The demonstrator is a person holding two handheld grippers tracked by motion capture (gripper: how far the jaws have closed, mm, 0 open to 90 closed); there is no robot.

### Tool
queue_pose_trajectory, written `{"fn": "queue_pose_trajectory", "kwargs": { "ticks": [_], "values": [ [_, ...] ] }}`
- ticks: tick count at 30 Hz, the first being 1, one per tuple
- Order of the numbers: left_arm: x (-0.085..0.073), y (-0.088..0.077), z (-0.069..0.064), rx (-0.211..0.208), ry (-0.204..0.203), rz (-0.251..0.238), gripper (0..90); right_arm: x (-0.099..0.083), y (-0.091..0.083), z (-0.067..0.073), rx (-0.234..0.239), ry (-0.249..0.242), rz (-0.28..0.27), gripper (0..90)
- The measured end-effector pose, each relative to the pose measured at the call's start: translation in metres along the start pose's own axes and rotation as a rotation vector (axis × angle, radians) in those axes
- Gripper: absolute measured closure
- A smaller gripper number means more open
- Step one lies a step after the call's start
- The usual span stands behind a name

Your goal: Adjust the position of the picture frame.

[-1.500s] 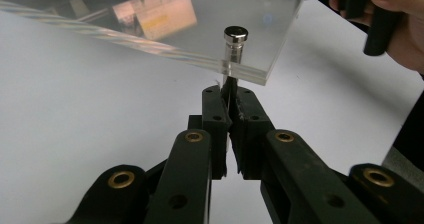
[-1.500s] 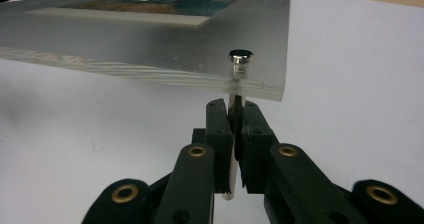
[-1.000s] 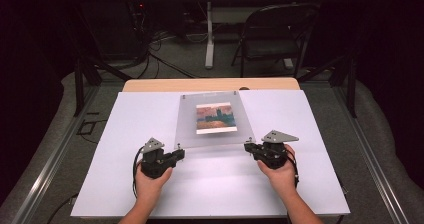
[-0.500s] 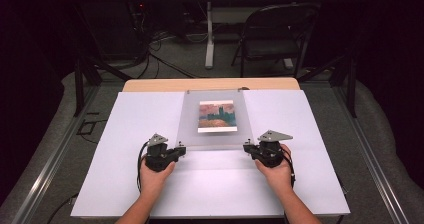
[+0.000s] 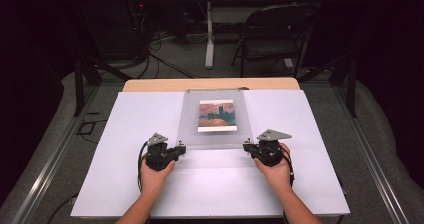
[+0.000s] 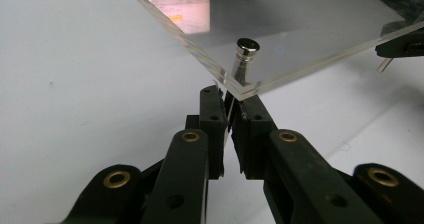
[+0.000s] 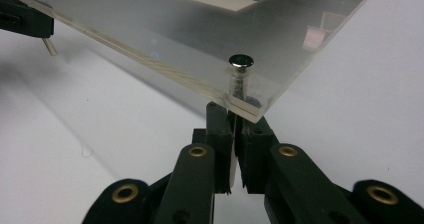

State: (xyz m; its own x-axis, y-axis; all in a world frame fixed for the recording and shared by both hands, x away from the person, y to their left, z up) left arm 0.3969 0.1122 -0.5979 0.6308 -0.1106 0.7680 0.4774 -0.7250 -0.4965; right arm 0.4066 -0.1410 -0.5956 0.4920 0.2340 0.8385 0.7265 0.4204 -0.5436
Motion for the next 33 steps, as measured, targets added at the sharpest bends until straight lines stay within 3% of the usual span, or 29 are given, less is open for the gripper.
{"fn": "queue_pose_trajectory", "kwargs": {
  "ticks": [8,33],
  "values": [
    [-0.003,0.006,-0.002,0.006,0.011,0.014,83.7,-0.003,0.004,-0.006,-0.008,0.024,0.017,85.2],
    [-0.011,0.004,0.002,0.022,0.009,0.04,83.7,-0.011,0.005,0.001,0.009,0.008,0.043,85.1]
  ]
}}
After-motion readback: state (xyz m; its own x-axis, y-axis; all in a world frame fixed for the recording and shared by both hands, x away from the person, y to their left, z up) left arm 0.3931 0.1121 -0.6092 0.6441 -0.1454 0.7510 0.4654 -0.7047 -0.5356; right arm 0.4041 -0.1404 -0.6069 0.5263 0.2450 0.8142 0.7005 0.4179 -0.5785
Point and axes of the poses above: each handheld gripper's, and its own axes: y roughly forward along the jaws, x roughly out of its top, z roughly to its left, the point moved 9 cm from there along y, roughly forward along the jaws, and after that the axes turned 10 degrees about -x, right-handed, at the moved point
